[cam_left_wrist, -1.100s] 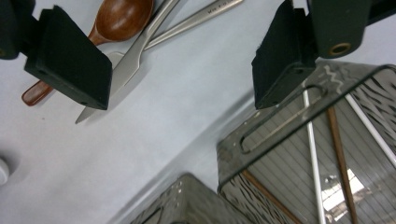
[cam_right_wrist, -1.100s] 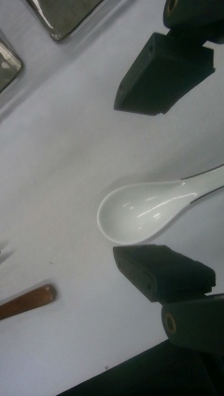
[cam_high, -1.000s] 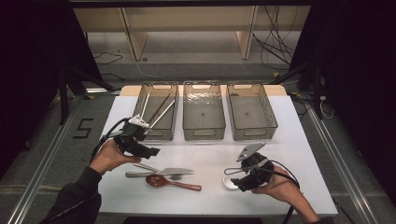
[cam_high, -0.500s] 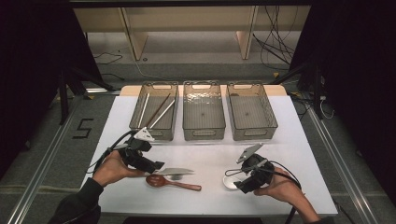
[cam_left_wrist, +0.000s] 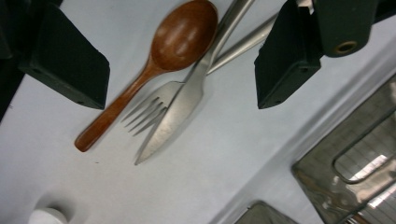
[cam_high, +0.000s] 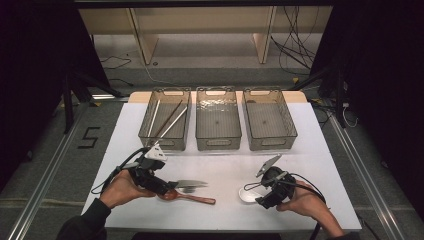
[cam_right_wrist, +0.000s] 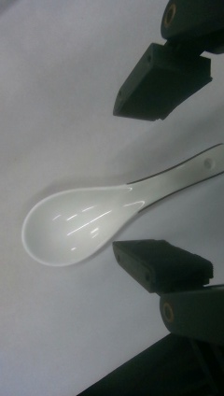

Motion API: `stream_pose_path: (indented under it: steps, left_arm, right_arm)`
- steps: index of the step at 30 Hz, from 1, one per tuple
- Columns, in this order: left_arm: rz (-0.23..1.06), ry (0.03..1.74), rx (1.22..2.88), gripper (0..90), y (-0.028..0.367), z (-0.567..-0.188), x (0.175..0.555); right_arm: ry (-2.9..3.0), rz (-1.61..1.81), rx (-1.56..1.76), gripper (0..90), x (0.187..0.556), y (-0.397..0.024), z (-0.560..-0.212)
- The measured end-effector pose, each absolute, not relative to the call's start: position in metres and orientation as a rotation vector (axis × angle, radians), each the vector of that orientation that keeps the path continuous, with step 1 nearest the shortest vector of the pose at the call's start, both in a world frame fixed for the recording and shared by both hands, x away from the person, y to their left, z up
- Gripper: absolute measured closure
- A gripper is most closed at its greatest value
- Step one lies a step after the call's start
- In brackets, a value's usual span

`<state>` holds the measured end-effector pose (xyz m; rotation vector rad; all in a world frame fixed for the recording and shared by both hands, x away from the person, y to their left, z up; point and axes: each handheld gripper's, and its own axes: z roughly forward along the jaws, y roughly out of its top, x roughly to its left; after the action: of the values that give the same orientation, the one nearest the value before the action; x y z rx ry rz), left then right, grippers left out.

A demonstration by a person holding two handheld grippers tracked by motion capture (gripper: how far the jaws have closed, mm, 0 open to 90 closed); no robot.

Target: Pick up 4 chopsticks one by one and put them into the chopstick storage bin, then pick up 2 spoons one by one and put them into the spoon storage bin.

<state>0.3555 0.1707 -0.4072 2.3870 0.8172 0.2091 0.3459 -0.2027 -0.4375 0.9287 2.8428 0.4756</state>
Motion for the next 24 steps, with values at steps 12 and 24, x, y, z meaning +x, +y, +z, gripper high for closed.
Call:
stream_pose_path:
  steps: [12, 24]
  left_arm:
    - [0.203, 0.831, 2.396, 16.5, 0.171, -0.415, 0.347]
    - [0.224, 0.831, 2.383, 16.5, 0.172, -0.415, 0.340]
  right_arm:
    - [2.900, 0.389, 0.916, 37.4, 0.346, -0.203, -0.444]
    - [2.936, 0.297, 0.914, 50.9, 0.344, -0.208, -0.452]
